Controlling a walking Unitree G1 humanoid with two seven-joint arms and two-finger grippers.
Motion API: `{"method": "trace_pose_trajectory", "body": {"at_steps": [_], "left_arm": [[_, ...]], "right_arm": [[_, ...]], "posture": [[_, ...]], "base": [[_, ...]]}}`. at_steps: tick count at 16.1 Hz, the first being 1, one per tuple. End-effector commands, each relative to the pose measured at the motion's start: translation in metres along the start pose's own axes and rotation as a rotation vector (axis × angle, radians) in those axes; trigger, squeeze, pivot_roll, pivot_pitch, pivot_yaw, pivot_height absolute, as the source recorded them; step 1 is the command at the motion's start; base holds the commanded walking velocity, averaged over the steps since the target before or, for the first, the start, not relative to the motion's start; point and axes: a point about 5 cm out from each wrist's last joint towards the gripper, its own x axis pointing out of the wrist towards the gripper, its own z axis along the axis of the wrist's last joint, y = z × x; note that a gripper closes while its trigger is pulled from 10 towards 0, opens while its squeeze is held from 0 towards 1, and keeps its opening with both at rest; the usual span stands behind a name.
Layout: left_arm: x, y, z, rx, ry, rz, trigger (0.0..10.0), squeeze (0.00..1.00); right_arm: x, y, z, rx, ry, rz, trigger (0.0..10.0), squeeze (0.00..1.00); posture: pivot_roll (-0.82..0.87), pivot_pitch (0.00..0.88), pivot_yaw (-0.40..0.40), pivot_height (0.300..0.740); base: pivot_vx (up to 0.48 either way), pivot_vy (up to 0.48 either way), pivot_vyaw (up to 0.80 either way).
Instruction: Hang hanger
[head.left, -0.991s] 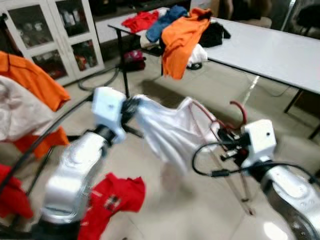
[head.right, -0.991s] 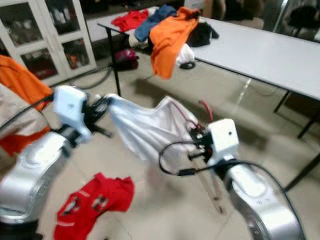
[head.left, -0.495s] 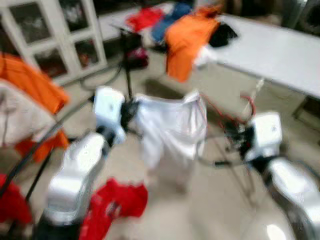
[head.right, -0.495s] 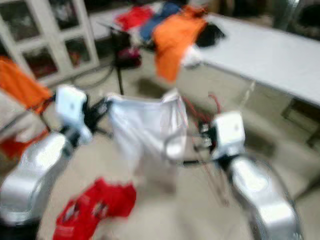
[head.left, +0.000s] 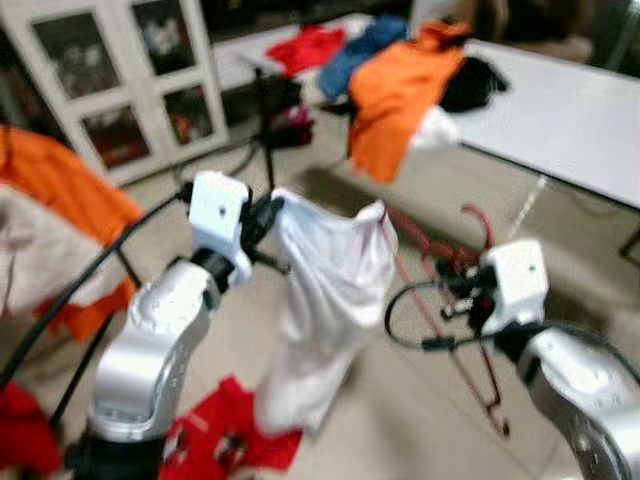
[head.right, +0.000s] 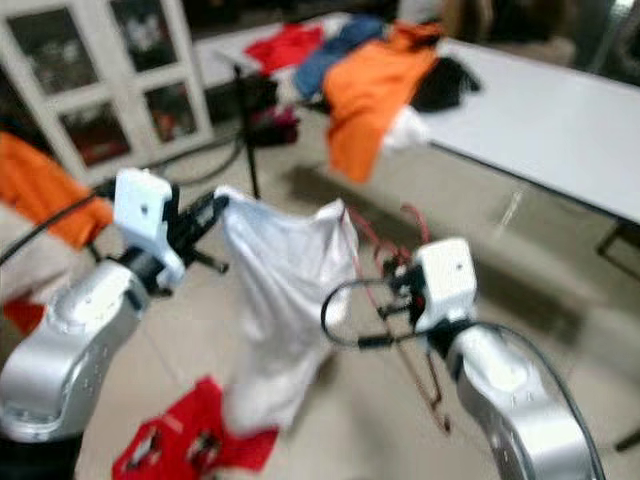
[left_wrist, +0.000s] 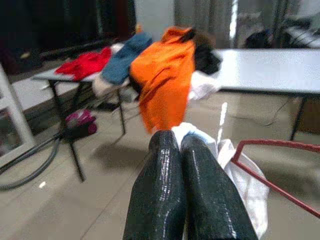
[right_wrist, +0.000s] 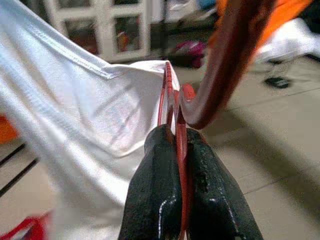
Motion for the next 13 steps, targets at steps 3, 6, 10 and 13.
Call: {"method": "trace_pose_trajectory", "body": {"at_steps": [3,6,10,13], "left_arm": [[0.005,-0.002,0.000,0.004,0.039,-0.049,10.0,0.00],[0.012,0.002,-0.013,-0.029,0.083,-0.038,10.0,0.00],[0.014,0.005,-0.029,-0.029,0.155,-0.029,10.0,0.00],[0.005,0.014,-0.053,-0.054,0.186,0.017,10.0,0.00]], "right_arm": [[-0.004,0.003,-0.007,0.021,0.065,0.065,10.0,0.00],[-0.006,0.008,-0.022,-0.030,0.216,0.213,10.0,0.00],[-0.023,0.008,-0.040,-0.217,0.382,0.347,10.0,0.00],[-0.019,0.001,-0.020,-0.145,0.190,0.235,10.0,0.00]], "posture": [[-0.18,0.003,0.054,0.740],[-0.18,0.000,0.058,0.740],[-0.18,0.003,0.051,0.740],[-0.19,0.000,0.051,0.740]], "base": [[0.000,0.000,0.00],[0.000,0.000,0.00],[0.000,0.000,0.00],[0.000,0.000,0.00]]}}
